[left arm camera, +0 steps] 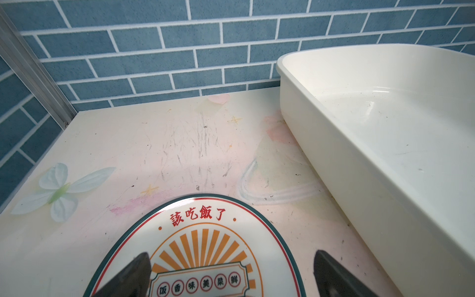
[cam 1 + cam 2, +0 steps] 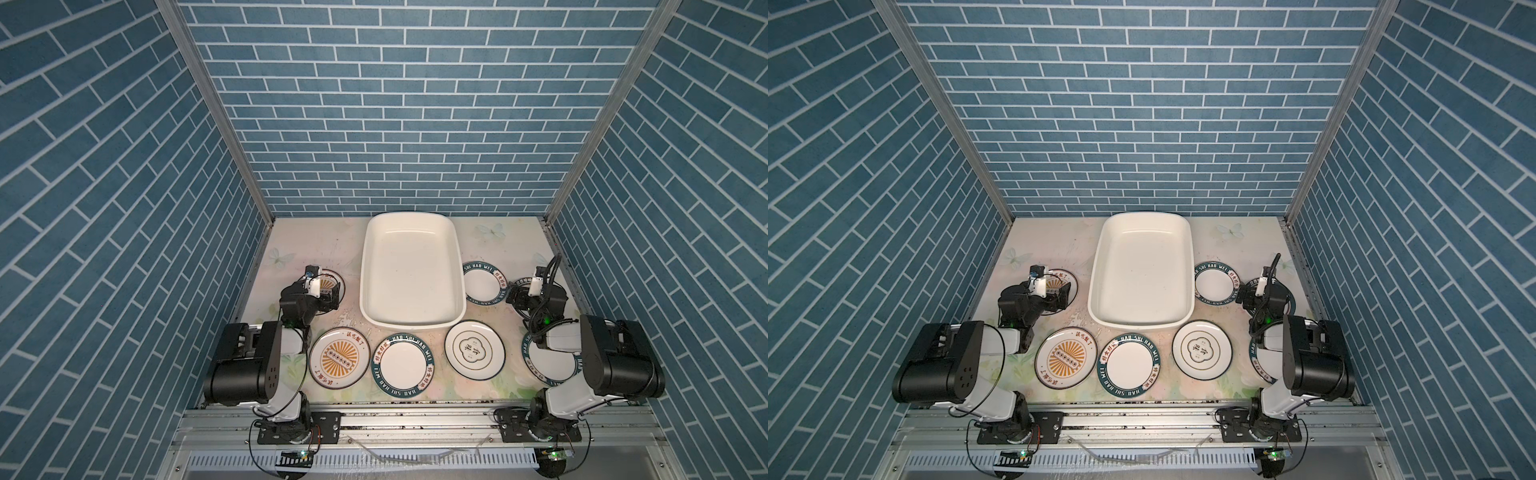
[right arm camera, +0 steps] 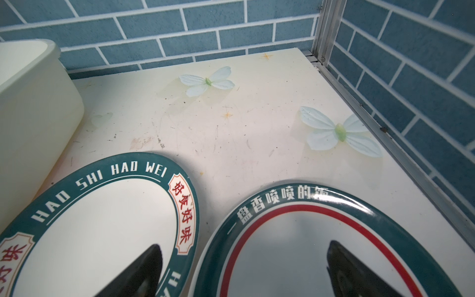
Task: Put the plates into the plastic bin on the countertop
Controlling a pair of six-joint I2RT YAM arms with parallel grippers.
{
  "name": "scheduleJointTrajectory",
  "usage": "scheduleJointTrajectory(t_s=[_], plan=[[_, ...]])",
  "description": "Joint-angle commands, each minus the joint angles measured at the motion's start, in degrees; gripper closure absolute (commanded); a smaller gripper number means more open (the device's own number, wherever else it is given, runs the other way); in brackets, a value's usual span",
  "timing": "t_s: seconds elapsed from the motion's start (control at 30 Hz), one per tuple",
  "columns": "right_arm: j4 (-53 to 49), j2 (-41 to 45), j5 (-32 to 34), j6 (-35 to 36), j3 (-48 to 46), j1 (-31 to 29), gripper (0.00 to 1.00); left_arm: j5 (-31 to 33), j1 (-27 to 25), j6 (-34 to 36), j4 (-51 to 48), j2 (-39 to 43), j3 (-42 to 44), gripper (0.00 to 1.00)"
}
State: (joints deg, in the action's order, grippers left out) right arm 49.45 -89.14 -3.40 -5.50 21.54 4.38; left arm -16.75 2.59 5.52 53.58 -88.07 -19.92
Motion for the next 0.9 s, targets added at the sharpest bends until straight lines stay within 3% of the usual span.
scheduleJointTrajectory(t_s=[0.0,0.13,0.2,0.43,0.53,0.63,0.77,0.87], plan=[[0.0,0.6,-0.3,2.3,1.3,-0.3,0.01,-0.5,0.0,0.7,-0.9,0.2,-0.9,0.00],[-0.5,1.4,3.7,1.1,1.3,-0.4,0.01,-0.1,0.0,0.5,-0.7,0.1,-0.9,0.01],[-5.8,4.0,5.9,0.0,2.7,-0.3,0.01,1.5,0.0,-0.2,-3.3,1.6,-1.7,0.01],[-18.2,11.5,12.8,-1.7,6.5,-0.8,0.01,1.5,0.0,0.4,-22.7,9.2,-8.5,0.00],[-29.3,16.6,13.5,-6.3,11.0,-0.9,0.01,0.9,0.0,1.3,-34.2,11.2,-13.4,0.01],[-48.1,19.7,14.7,-14.3,19.6,-1.0,0.01,1.5,0.0,2.1,-46.8,12.5,-19.6,0.00],[-67.0,21.2,9.8,-22.7,28.9,-1.0,0.01,1.6,0.0,3.7,-60.2,13.7,-27.6,0.00],[-64.6,26.8,1.1,-28.3,25.0,-1.0,0.01,0.8,0.0,3.8,-67.1,14.2,-32.5,0.00]])
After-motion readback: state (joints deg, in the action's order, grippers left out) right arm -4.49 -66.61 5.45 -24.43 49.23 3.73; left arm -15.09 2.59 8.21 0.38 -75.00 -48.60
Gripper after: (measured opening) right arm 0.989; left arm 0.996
